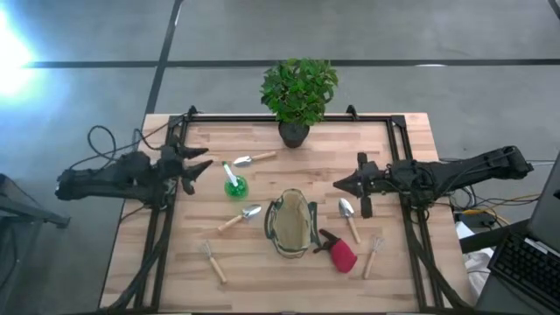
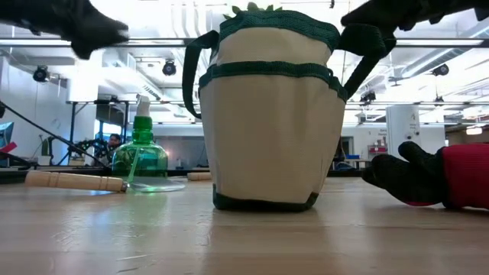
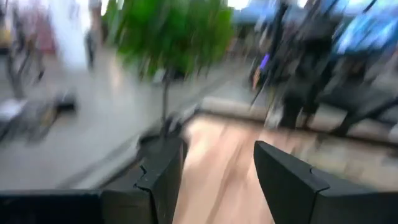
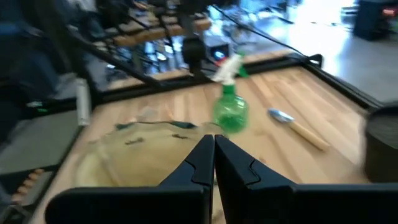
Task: Pick & Place Garden tools in Gardening bag
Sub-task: Put the green spray bottle into the green gardening bag
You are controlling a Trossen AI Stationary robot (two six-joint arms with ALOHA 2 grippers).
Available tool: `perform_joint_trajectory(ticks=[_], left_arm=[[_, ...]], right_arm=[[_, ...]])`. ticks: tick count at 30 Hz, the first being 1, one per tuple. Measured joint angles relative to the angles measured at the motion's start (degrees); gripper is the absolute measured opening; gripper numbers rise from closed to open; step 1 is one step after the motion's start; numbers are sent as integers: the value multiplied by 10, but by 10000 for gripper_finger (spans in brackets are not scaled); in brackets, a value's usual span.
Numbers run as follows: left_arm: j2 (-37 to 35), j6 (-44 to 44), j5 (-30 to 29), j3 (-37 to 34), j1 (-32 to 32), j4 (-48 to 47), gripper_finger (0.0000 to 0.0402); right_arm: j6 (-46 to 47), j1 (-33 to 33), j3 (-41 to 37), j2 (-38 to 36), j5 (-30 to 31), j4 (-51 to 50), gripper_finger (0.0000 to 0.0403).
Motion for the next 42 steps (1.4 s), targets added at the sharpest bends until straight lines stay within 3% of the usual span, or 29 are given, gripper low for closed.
perform_joint_trajectory(ticks=[4,17,23,35,42], left_arm=[[37,-94,-6,9,0,-119,202],[130,-191,-86,-86,-19,-88,194],[130,-153,-124,-127,-33,-8,172],[129,-104,-126,-194,-33,90,170],[129,13,-150,-225,-33,193,170]], right_arm=[[11,0,-4,-19,27,-30,8],[43,0,-36,-71,44,-31,8],[40,0,-36,-74,58,-29,8],[25,0,-36,-73,74,-28,8],[14,0,-36,-73,74,-27,8]])
